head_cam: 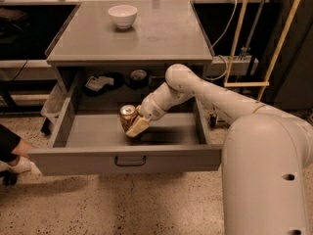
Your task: Pick orange can from top drawer and place on counter
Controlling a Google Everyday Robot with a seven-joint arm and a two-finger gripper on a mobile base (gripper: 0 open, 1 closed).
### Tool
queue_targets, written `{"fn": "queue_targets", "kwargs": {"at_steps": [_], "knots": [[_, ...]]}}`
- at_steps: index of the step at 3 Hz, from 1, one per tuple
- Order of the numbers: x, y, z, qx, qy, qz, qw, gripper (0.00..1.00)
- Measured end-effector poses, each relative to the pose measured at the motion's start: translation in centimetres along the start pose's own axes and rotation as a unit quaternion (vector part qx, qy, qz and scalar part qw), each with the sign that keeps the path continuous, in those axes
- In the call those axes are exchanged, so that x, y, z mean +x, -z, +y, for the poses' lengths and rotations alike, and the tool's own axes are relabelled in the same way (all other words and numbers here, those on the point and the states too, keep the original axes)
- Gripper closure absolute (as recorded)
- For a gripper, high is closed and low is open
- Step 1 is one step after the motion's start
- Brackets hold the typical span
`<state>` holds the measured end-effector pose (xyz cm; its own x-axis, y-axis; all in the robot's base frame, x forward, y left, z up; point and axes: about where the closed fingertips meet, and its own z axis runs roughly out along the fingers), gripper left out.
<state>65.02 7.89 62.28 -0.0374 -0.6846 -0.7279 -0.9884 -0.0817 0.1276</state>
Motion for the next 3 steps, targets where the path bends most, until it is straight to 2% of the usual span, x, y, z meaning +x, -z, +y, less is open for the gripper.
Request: {"fn": "queue_targets", "kwargs": {"at_steps": [1, 2, 3], "knots": [[-2.4, 3.4, 0.2, 0.051, 0.015, -0.026, 0.9982, 1.0], [-6.9, 10.5, 1.7, 0.152, 0.04, -0.062, 0.9857, 1.0], [-12.1, 17.9, 2.1, 0.232, 0.045, -0.083, 0.9681, 1.0]]}}
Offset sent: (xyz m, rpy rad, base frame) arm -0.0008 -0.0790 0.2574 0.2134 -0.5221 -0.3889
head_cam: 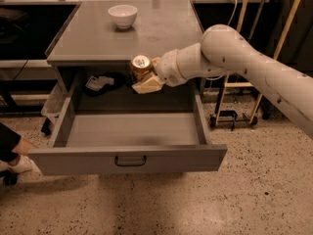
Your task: Pick orange can from top drawer and place on counter
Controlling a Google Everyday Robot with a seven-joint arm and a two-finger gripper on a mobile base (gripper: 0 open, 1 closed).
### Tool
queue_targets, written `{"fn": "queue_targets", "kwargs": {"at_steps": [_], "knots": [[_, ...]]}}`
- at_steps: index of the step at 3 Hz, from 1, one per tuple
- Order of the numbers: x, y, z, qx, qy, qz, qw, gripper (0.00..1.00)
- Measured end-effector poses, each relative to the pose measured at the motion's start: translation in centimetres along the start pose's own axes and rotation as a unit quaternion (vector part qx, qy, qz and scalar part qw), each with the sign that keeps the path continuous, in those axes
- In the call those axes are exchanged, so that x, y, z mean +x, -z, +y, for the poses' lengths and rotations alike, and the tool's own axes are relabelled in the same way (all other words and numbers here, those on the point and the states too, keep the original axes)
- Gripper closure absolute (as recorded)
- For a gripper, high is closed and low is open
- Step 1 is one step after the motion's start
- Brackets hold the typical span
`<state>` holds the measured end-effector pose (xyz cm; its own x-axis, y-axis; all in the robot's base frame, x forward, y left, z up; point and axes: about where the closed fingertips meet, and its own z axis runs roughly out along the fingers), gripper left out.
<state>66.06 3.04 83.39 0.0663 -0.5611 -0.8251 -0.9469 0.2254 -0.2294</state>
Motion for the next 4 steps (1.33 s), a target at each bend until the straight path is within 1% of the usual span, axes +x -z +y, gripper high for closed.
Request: {"fn": "queue_targets", "kwargs": {"at_steps": [1, 2, 3, 4], "knots": [[0.0, 0.0, 0.0, 0.0, 0.0, 0.0, 1.0, 1.0], [-0.3, -0.7, -1.7, 0.004, 0.0, -0.02, 0.9998, 1.0], [0.5, -4.1, -7.8, 0.026, -0.029, -0.05, 0.998, 1.0], [0.9, -6.0, -9.9, 0.026, -0.048, -0.049, 0.9973, 1.0]]}}
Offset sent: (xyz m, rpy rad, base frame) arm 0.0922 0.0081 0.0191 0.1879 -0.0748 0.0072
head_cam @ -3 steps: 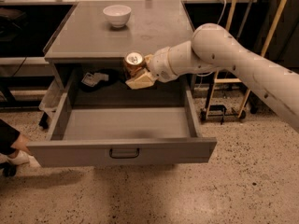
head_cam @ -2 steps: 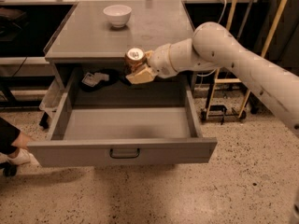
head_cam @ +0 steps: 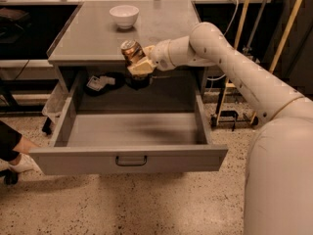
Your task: Pick orange can from top drawer and place on counter
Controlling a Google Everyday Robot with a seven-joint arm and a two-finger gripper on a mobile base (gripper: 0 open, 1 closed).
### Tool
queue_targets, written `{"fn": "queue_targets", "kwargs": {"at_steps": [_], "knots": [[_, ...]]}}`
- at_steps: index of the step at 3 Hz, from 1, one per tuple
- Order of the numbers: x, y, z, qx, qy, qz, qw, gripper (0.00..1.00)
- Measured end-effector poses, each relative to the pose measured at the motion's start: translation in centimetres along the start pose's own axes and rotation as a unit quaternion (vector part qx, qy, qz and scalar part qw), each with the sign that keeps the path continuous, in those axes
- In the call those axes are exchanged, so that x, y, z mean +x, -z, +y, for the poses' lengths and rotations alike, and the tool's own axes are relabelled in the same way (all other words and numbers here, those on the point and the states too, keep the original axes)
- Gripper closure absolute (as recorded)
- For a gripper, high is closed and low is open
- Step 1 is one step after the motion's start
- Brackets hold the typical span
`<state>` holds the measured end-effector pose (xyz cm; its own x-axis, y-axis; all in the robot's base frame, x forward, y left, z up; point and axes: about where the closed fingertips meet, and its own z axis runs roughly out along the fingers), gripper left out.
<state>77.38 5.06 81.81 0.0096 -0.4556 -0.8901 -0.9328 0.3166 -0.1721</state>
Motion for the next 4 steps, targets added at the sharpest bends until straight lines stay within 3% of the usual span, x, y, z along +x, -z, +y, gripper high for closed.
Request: {"fn": "queue_targets", "kwargs": {"at_steps": [1, 2, 3, 4], "knots": [[0.0, 0.0, 0.0, 0.0, 0.0, 0.0, 1.0, 1.0], [-0.6, 3.5, -0.8, 0.035, -0.017, -0.023, 0.999, 1.0], [-4.2, 9.0, -4.5, 0.094, -0.04, -0.039, 0.9941, 1.0], [-4.2, 9.0, -4.5, 0.093, -0.04, -0.039, 0.9941, 1.0]]}}
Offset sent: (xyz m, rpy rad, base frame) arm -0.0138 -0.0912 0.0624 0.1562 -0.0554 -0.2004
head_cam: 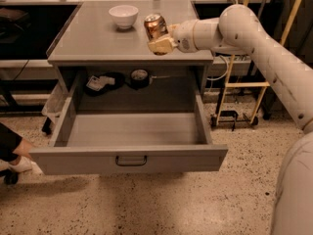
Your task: Pick orange can from top drawer and place on counter
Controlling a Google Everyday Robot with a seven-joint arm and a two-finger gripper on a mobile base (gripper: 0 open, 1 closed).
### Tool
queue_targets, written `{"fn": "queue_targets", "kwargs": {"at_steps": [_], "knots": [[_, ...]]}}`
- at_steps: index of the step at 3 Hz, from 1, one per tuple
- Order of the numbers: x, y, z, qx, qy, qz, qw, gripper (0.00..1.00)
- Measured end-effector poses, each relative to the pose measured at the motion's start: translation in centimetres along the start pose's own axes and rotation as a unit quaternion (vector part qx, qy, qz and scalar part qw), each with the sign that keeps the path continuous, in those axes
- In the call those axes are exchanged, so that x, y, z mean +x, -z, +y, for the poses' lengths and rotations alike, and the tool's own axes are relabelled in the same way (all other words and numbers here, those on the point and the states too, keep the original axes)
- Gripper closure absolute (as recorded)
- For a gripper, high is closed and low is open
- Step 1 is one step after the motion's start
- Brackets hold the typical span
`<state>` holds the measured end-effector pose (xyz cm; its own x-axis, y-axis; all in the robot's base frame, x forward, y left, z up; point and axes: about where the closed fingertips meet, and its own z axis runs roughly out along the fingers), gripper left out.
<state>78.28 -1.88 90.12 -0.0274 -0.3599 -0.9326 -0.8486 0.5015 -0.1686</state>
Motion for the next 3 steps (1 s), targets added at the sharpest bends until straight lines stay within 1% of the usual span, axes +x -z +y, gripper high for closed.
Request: {"fn": "queue_targets", "kwargs": {"at_steps": [1, 2, 3], "knots": [[-0.7, -1.9, -2.2, 0.012, 0.004, -0.029, 0.9995, 1.0], [-1.7, -7.4, -6.3, 0.046, -0.003, -0.067, 0.9967, 1.0], [-3.5, -10.4, -9.7, 0.085, 0.004, -0.058, 0.9947, 1.0]]}}
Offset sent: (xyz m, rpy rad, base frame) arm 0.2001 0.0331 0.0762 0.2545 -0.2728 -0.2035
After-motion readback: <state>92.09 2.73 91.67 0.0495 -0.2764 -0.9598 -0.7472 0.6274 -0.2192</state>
